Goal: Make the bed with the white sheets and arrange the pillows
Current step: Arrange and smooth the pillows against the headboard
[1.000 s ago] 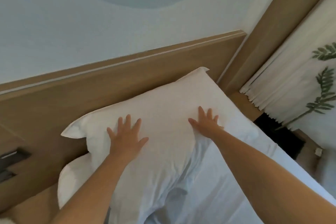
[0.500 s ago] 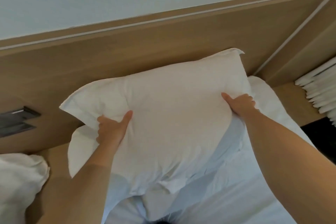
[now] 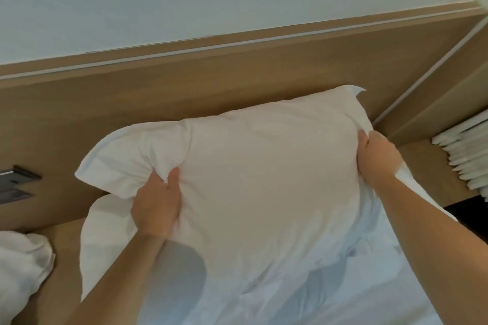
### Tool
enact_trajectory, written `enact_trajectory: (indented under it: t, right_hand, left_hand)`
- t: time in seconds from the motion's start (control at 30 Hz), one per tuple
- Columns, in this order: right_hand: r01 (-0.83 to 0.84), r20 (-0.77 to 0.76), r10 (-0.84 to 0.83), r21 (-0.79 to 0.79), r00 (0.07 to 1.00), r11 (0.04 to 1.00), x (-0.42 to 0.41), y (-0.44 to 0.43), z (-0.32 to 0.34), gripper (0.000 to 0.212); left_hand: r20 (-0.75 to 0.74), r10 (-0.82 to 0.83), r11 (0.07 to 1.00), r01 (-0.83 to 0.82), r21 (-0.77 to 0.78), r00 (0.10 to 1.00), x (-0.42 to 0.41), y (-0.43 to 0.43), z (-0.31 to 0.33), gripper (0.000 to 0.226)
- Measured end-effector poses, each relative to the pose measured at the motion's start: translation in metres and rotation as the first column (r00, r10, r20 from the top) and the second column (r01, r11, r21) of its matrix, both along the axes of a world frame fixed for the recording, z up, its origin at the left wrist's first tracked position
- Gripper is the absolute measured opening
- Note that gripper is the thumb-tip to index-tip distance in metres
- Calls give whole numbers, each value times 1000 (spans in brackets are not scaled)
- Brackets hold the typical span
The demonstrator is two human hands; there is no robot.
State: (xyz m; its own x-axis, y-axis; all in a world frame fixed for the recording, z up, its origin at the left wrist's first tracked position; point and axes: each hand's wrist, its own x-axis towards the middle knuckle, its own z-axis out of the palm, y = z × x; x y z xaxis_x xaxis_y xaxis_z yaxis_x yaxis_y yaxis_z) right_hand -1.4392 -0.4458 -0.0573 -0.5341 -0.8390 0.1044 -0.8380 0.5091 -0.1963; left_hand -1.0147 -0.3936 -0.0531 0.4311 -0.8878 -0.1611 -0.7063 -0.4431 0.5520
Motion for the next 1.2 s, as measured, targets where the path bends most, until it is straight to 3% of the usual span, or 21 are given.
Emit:
enact_trajectory:
  t: [0.13,0.23,0.33,0.4,0.47,0.53,0.6,0.67,0.8,0.87,0.97,1.1,1.13,1.2]
  right_hand:
    - [-15,-34,24,246,999,969,14,-8,-35,59]
    - [-4,-25,14,336,1000,942,20,-15,-47,55]
    - [33,29,-45,327,999,945,29,-16,-54,39]
    - [65,54,-80,239,995,969,38,-19,-44,36]
    - [19,85,-25,66,996,998,56,-23,-26,48]
    - [-195,79,198,-38,977,980,87,-25,-13,55]
    - [-415,5,417,112,909,903,117,-24,-25,59]
    - [-435,-36,464,293,885,852,126,-29,-49,64]
    - [-362,-36,415,426,909,829,133,-61,-42,64]
    - [-452,-27,488,335,872,827,154,-57,-33,62]
    - [-535,-52,583,339,811,774,156,-35,-42,62]
    - [-152,-107,214,414,971,897,105,-40,-32,65]
    - [-150,-86,197,383,977,911,111,-38,-24,64]
    - [-342,-31,365,282,931,897,148,-26,-16,61]
  left_hand:
    - [75,15,999,-18,42,997,-5,-15,-36,58]
    - [102,-7,992,-6,128,995,-13,-21,-48,60]
    - [86,69,982,-82,168,994,-6,-22,-50,59]
    - [173,78,990,-97,106,982,0,-27,-39,63]
    - [219,-34,998,46,-49,975,-11,-37,-17,66]
    - [332,-280,936,333,-114,901,-39,-45,-6,63]
    - [426,-471,854,520,1,773,-62,-47,-21,62]
    - [442,-528,840,524,143,725,-57,-59,-46,68]
    - [411,-431,898,341,277,803,-29,-88,-54,69]
    - [369,-431,902,391,183,823,-35,-81,-46,70]
    - [407,-547,828,546,131,732,-33,-58,-51,66]
    - [327,-359,926,289,244,874,8,-70,-55,69]
    - [317,-350,931,291,220,882,6,-69,-48,70]
    - [336,-485,873,472,127,807,-16,-54,-36,67]
